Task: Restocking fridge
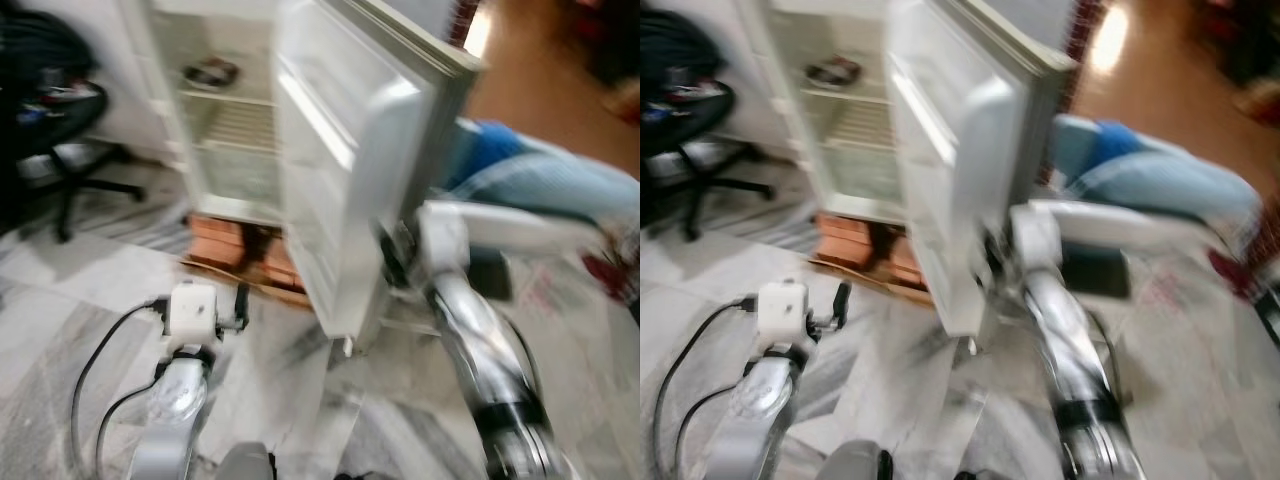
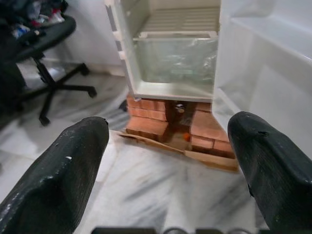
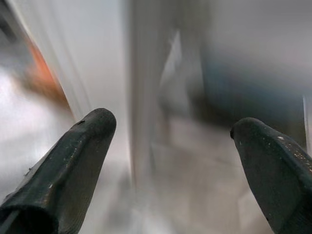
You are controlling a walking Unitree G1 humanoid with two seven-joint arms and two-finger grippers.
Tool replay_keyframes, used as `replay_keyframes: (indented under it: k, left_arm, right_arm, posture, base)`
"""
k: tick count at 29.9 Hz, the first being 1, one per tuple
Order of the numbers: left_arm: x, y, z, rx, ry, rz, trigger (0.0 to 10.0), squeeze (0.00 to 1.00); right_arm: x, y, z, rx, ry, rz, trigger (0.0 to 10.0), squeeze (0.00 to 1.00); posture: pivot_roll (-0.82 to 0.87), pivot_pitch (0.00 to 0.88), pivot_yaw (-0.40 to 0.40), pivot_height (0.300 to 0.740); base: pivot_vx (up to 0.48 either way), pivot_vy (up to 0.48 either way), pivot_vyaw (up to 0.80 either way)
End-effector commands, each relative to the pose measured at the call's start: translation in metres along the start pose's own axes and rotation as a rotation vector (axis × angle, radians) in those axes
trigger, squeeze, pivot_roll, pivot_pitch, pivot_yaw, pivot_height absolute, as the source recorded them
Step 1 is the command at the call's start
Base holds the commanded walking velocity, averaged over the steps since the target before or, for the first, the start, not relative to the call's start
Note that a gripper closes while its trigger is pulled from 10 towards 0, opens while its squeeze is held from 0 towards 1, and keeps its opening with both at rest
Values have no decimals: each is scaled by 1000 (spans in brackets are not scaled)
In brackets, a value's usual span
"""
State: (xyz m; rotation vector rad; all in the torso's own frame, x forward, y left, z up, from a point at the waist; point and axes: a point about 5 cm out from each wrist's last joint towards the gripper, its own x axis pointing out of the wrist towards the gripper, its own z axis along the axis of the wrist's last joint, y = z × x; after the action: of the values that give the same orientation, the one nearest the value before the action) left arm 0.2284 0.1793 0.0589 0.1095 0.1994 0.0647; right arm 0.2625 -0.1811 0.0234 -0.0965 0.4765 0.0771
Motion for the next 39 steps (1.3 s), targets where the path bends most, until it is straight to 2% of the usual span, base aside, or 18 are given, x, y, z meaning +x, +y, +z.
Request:
replay_keyframes:
  k: [1,9,10,14,16,17,18,19,20,22,25,26,28,29,30,32,35,39]
  left_arm:
    - [3,-11,6,-13,-20,-38,10000,0]
    - [3,-12,7,-13,-20,-35,10000,0]
    - [3,-13,7,-16,-21,-36,10000,0]
    - [4,-14,8,-17,-25,-39,10000,0]
    - [6,-14,9,-16,-27,-41,10000,0]
    - [6,-14,9,-16,-27,-41,10000,0]
    - [7,-14,11,-13,-31,-42,10000,0]
    - [7,-14,11,-13,-31,-42,10000,0]
    - [8,-13,12,-10,-34,-40,10000,0]
    - [8,-12,12,-9,-36,-37,10000,0]
    - [7,-10,11,-11,-34,-24,10000,0]
    - [6,-10,11,-11,-35,-23,10000,0]
    - [6,-10,11,-12,-35,-23,10000,0]
    - [6,-10,11,-12,-35,-23,10000,0]
    - [5,-11,11,-14,-35,-24,10000,0]
    - [4,-11,10,-14,-34,-27,10000,0]
    - [4,-11,9,-11,-29,-37,10000,0]
    - [6,-13,9,-9,-29,-46,10000,0]
  right_arm:
    - [6,6,31,-13,-105,14,10000,0]
    - [5,-1,28,-1,-112,1,10000,0]
    - [7,0,46,33,-175,-23,10000,0]
    - [14,3,72,88,-266,-35,10000,0]
    - [23,7,102,130,-361,-30,10000,0]
    - [23,7,102,130,-361,-30,10000,0]
    - [30,9,135,169,-451,-47,10000,0]
    - [30,9,135,169,-451,-47,10000,0]
    - [32,14,168,206,-546,-27,10000,0]
    - [32,18,185,218,-596,1,10000,0]
    - [30,29,200,274,-632,102,10000,0]
    - [27,40,203,306,-645,207,10000,0]
    - [23,47,206,329,-656,287,10000,0]
    - [16,61,209,408,-654,461,10000,0]
    - [-5,78,214,522,-675,787,10000,0]
    - [-24,85,214,515,-689,960,10000,0]
    - [-31,86,201,463,-650,1025,10000,0]
    - [-15,78,165,388,-533,904,10000,0]
  posture:
    - [170,58,-20,740]
    - [167,56,-21,740]
    - [167,54,-16,740]
    - [167,51,-10,740]
    - [170,49,-8,740]
    - [170,49,-8,740]
    - [175,45,-5,740]
    - [175,45,-5,740]
    - [188,42,-9,740]
    - [188,42,-9,740]
    - [196,41,-16,740]
    - [198,41,-17,740]
    - [199,42,-17,740]
    - [198,43,-16,740]
    - [196,46,-14,740]
    - [188,49,-9,740]
    - [175,51,-5,740]
    - [168,54,-3,740]
  base:
    - [0,0,0]
    - [0,0,0]
    - [0,0,0]
    - [0,0,0]
    - [0,0,0]
    - [0,0,0]
    - [0,0,0]
    - [0,0,0]
    - [0,0,0]
    - [0,0,0]
    - [0,0,0]
    - [0,0,0]
    - [0,0,0]
    - [0,0,0]
    - [0,0,0]
    - [0,0,0]
    - [0,0,0]
    - [0,0,0]
